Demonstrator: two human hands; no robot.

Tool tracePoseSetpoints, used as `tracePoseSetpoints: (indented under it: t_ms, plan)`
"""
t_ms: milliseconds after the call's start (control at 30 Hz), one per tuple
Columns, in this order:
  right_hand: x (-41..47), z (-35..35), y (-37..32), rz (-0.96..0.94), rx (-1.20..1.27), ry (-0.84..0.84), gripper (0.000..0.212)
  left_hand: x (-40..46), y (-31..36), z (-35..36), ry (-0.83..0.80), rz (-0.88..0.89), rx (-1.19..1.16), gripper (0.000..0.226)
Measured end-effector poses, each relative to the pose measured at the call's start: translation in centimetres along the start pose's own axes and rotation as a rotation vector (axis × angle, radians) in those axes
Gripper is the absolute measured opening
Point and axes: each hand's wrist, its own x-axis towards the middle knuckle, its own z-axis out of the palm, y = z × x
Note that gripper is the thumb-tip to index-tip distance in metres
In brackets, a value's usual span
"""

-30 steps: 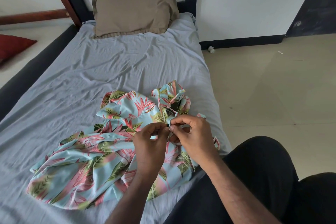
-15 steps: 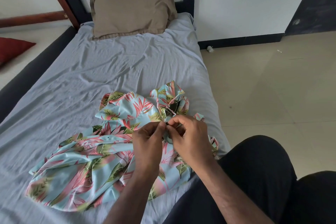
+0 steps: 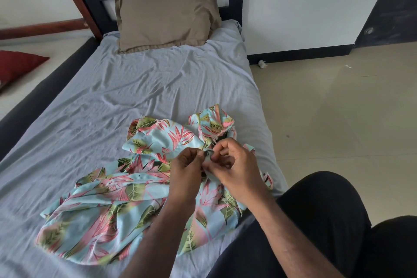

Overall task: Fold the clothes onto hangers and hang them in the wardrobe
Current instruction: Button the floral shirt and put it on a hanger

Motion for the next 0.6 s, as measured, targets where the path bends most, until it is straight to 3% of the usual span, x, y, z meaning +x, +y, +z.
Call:
tracePoseSetpoints:
  t_ms: [133,267,333,400,500,600]
  plan:
    - [-0.6,-0.1,0.5,-0.068,-0.377,-0.084,0.03,3.2,1.1,-1.0,0.005,0.106,0.067,0.023]
    - [0.1,-0.5,0.8,-0.056,-0.431,0.016,0.016,5.2,1.1,-3.6,-0.391,0.373,0.527,0.033]
    - [0.4,-0.9,0.8,-0.034,-0.446,0.034,0.009,5.1,-0.3,-4.9,-0.533,0.458,0.761,0.02]
    - [0.6,-1.3,0.7,-0.009,-0.431,0.036,0.006,4.5,-1.9,-6.1,-0.609,0.475,0.841,0.015]
    - [0.8,-1.6,0.7,0.033,-0.36,0.024,0.004,3.2,-3.8,-6.9,-0.591,0.404,0.788,0.026]
    - [0.9,-1.8,0.5,0.071,-0.281,0.029,0.003,3.2,-5.3,-6.5,-0.442,0.497,0.944,0.025]
